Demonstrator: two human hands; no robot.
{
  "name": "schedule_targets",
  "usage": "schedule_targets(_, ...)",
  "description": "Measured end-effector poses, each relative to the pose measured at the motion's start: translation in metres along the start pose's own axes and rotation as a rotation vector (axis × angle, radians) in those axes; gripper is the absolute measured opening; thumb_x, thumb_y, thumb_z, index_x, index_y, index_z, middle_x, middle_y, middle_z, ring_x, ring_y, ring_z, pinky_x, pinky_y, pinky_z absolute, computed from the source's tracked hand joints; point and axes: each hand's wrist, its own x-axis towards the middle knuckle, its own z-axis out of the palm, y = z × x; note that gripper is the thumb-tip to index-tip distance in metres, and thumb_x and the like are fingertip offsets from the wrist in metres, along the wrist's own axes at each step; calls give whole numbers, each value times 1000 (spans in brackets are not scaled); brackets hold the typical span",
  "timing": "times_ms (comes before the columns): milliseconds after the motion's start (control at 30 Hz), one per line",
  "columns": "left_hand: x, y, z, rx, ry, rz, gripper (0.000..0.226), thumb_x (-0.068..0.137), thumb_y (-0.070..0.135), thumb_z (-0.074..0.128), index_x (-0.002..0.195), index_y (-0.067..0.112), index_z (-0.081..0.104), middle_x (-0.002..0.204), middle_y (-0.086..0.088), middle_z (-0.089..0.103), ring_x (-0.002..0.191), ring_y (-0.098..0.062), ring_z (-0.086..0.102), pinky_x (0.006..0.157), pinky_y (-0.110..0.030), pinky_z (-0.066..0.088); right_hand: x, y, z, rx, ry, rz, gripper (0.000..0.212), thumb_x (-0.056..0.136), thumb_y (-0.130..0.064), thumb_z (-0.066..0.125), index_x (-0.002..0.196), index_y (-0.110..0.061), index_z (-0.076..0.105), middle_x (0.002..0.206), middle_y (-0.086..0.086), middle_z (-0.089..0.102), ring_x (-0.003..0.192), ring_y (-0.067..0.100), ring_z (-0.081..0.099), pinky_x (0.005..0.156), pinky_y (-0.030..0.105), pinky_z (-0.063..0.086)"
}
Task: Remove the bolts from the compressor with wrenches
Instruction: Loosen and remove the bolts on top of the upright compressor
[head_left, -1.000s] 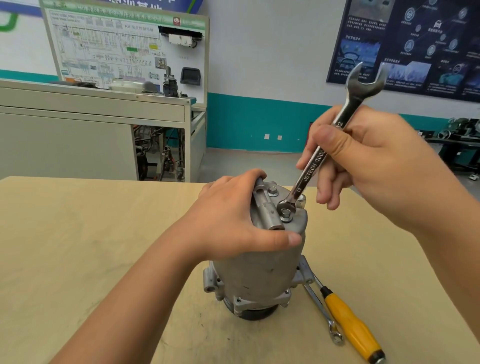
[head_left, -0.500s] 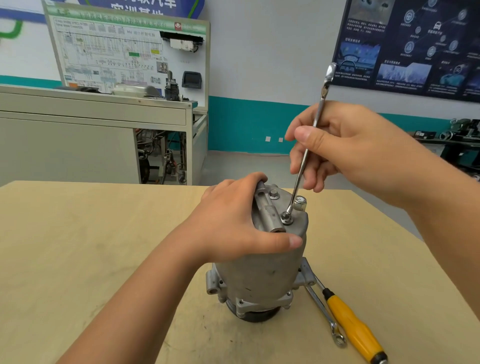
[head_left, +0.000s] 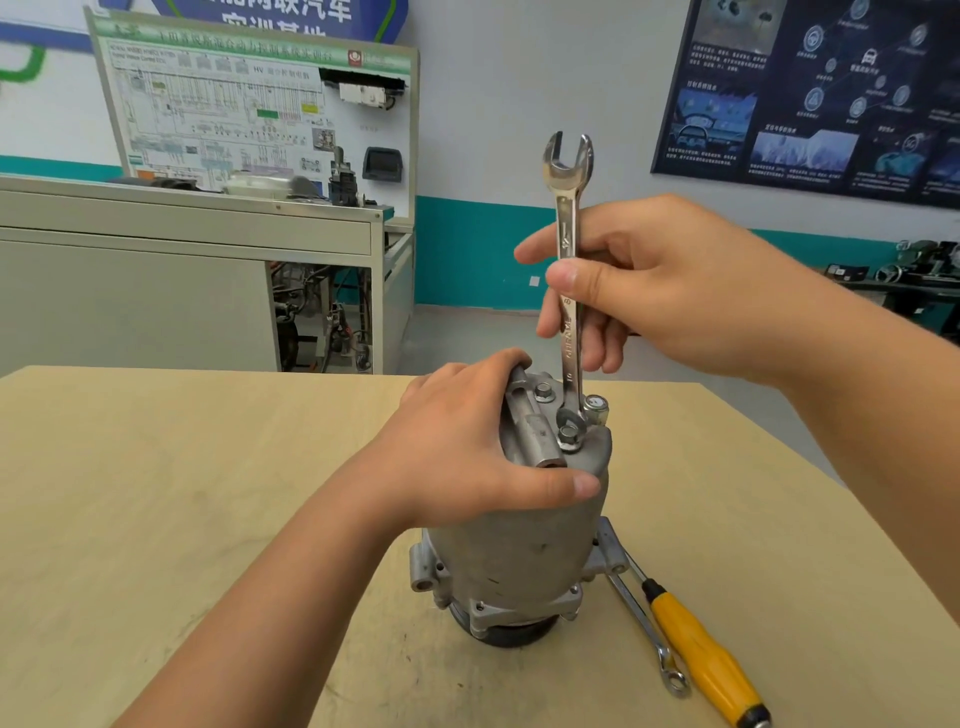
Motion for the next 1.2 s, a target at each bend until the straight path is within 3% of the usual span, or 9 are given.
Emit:
schedule_targets(133, 0, 0, 0, -3, 4, 10, 107, 43, 85, 42, 134, 30, 35, 114, 15, 49, 108, -12, 44, 96, -38, 39, -4, -3, 3, 66, 32, -23, 14, 97, -8, 44, 92, -6, 57, 74, 10, 69, 50, 21, 64, 48, 25, 54)
schedule_targets(367, -1, 0, 0, -10, 6, 10, 107, 43, 85, 43, 134, 30, 34, 111, 15, 48, 106, -13, 43, 97, -39, 39, -7, -4, 6, 157, 21, -33, 19, 97, -4, 43, 86, -1, 58, 68, 6, 69, 47, 15, 60, 45, 24, 50)
schedule_targets(467, 0, 1, -1, -17, 9, 31, 107, 45, 84, 45, 136, 29, 30, 105, 11, 48, 99, -15, 44, 94, -40, 41, -10, -3, 8, 183, 22, -52, 22, 97, -5, 42, 83, -3, 58, 64, 2, 65, 46, 12, 57, 44, 22, 47)
schedule_targets(633, 0, 1, 0, -14, 13, 24, 101, 48, 82, 52, 132, 28, 35, 107, 13, 49, 103, -14, 46, 96, -42, 41, -14, -1, 10, 217, 50, -78, 26, 98, -6, 41, 79, -9, 58, 62, 1, 64, 48, 10, 55, 45, 20, 46)
schedule_targets(833, -1, 0, 0, -7, 21, 17, 101, 44, 85, 43, 128, 28, 39, 102, 15, 46, 101, -14, 46, 93, -40, 42, -19, 1, 14, 230, 69, -96, 23, 88, -23, 41, 77, -9, 56, 64, -1, 62, 49, 7, 50, 47, 17, 41)
schedule_targets(1100, 0, -1, 1, -19, 21, 27, 104, 45, 84, 47, 133, 30, 36, 110, 15, 50, 104, -13, 47, 96, -40, 40, -25, 9, 16, 333, 71, -137, 26, 92, -25, 38, 73, -16, 54, 61, -1, 56, 52, 7, 44, 51, 15, 37)
schedule_targets(1200, 0, -1, 2, 1, 29, 11, 103, 49, 80, 54, 137, 31, 33, 107, 17, 43, 106, -11, 43, 97, -37, 37, -28, 15, 18, 405, 91, -147, 32, 91, -39, 35, 70, -20, 50, 59, -4, 50, 54, 10, 38, 53, 16, 35)
